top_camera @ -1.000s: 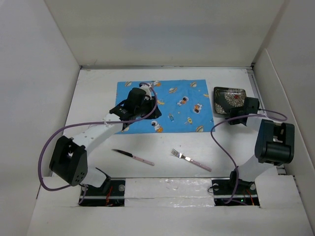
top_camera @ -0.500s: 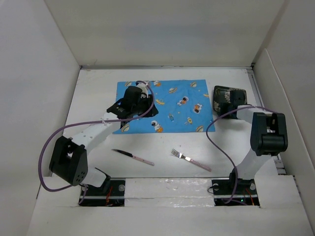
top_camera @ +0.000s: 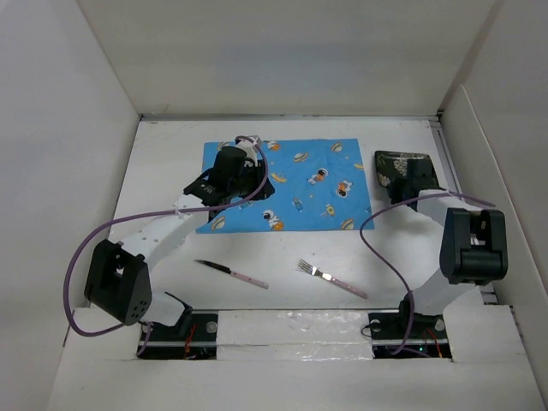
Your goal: Set the dinner table for one person
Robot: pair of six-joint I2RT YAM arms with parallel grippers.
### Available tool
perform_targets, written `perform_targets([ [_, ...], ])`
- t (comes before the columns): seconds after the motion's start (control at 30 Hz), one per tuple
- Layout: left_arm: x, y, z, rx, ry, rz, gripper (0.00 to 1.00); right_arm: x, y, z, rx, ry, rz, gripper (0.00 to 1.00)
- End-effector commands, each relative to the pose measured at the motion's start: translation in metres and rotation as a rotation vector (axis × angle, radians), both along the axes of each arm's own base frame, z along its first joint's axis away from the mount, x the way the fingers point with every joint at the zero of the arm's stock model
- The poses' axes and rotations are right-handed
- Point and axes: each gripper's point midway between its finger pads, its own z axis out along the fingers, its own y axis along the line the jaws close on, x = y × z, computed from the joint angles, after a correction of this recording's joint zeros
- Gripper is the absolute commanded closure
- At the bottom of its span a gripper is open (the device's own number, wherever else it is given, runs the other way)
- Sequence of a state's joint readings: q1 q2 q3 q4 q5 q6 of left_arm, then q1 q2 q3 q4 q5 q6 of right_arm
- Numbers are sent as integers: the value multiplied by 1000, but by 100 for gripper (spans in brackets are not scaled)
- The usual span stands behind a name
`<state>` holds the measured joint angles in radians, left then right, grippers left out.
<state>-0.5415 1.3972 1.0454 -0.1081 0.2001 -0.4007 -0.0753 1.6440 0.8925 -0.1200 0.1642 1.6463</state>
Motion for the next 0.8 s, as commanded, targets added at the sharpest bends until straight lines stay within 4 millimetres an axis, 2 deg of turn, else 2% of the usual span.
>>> perform_targets([
  [0.0,8,-1,46,-40,-105,5,79,-3,-47,48,-214,-105,10,100],
  [0.03,8,-1,47,-41,-106,5,79,-4,-57,71,-247,-158,17,100],
  [0.07,8,-1,51,-42,-114,5,79,-6,-61,83,-329,-171,94,100],
  [0.1,10,0,62,-42,-132,12,79,-14,-71,121,-441,-237,164,100],
  [0.13,10,0,62,-40,-134,11,79,-14,-71,121,-442,-237,165,100],
  [0.2,13,1,79,-44,-164,16,79,-21,-66,143,-484,-296,278,100],
  [0.23,13,3,81,-34,-162,17,78,-29,-60,165,-491,-367,328,100],
  [0.27,15,3,95,-38,-191,20,77,-33,-54,174,-499,-400,370,100],
  [0.33,14,5,106,-35,-203,24,74,-34,-29,199,-546,-527,515,100],
  [0.37,16,9,122,-45,-232,35,71,-38,1,210,-521,-589,620,100],
  [0.4,15,11,129,-50,-242,38,68,-39,20,216,-514,-632,689,100],
  [0.43,13,13,132,-46,-242,40,65,-46,55,223,-460,-720,845,100],
  [0.47,10,16,144,-56,-263,49,58,-43,83,224,-413,-750,942,100],
  [0.5,8,17,151,-64,-273,50,55,-44,99,221,-386,-757,1011,100],
  [0.53,5,20,152,-61,-269,54,53,-47,119,220,-354,-779,1103,100],
  [0.57,0,25,160,-66,-288,66,52,-46,131,205,-313,-737,1160,100],
  [0.6,-3,28,163,-71,-290,73,52,-48,154,209,-332,-756,1249,100],
  [0.63,-7,32,163,-66,-286,82,52,-56,168,197,-282,-715,1328,100],
  [0.67,-12,39,167,-62,-301,104,52,-57,177,191,-271,-693,1379,100],
  [0.7,-16,45,169,-60,-307,119,52,-56,194,183,-265,-681,1453,100],
  [0.77,-24,57,168,-48,-312,156,52,-62,212,170,-216,-643,1542,100],
])
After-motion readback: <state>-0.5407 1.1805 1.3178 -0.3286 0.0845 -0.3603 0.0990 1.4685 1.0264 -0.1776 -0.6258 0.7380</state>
